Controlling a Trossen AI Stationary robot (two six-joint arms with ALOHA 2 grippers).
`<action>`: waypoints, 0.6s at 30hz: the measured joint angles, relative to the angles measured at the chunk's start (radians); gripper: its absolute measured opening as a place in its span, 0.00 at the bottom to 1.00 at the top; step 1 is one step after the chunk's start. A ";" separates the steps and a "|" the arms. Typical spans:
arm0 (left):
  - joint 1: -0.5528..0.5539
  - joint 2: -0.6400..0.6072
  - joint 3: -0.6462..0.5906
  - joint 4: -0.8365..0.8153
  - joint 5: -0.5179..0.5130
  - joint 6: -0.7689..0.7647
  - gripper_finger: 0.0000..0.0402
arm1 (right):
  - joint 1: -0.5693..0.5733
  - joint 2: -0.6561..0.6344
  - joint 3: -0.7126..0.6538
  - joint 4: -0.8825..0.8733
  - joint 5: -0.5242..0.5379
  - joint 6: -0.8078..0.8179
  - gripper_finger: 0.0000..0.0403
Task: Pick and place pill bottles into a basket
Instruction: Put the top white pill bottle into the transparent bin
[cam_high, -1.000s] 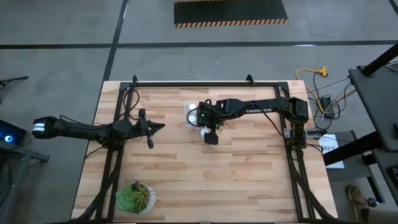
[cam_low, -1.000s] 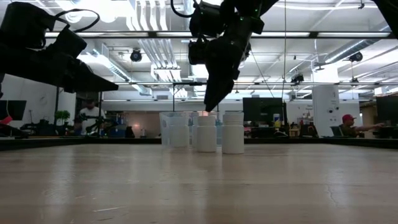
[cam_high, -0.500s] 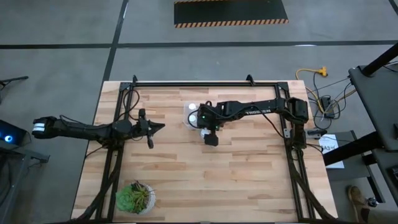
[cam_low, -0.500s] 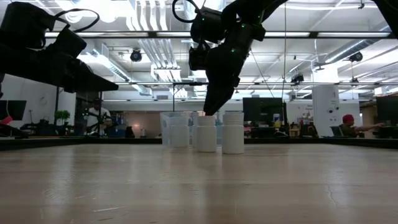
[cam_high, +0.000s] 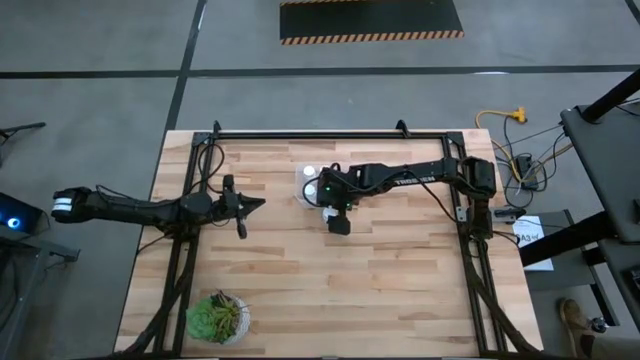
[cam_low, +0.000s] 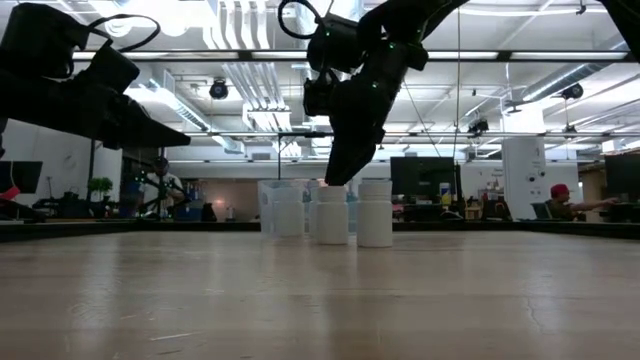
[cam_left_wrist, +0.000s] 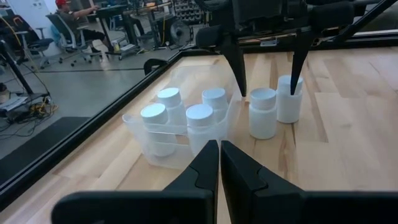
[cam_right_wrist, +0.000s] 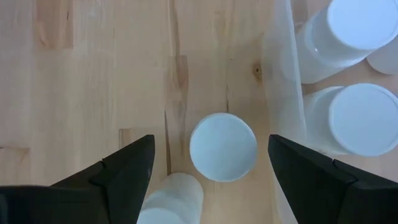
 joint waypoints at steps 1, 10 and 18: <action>0.000 0.000 0.000 0.000 0.000 0.000 0.00 | 0.000 0.000 -0.005 0.008 0.000 0.000 0.75; 0.000 0.002 0.000 0.000 0.000 0.000 0.00 | 0.000 0.000 -0.028 0.058 -0.001 0.004 0.75; 0.000 0.002 0.000 -0.001 0.000 0.000 0.00 | 0.000 0.000 -0.040 0.064 -0.001 0.003 0.68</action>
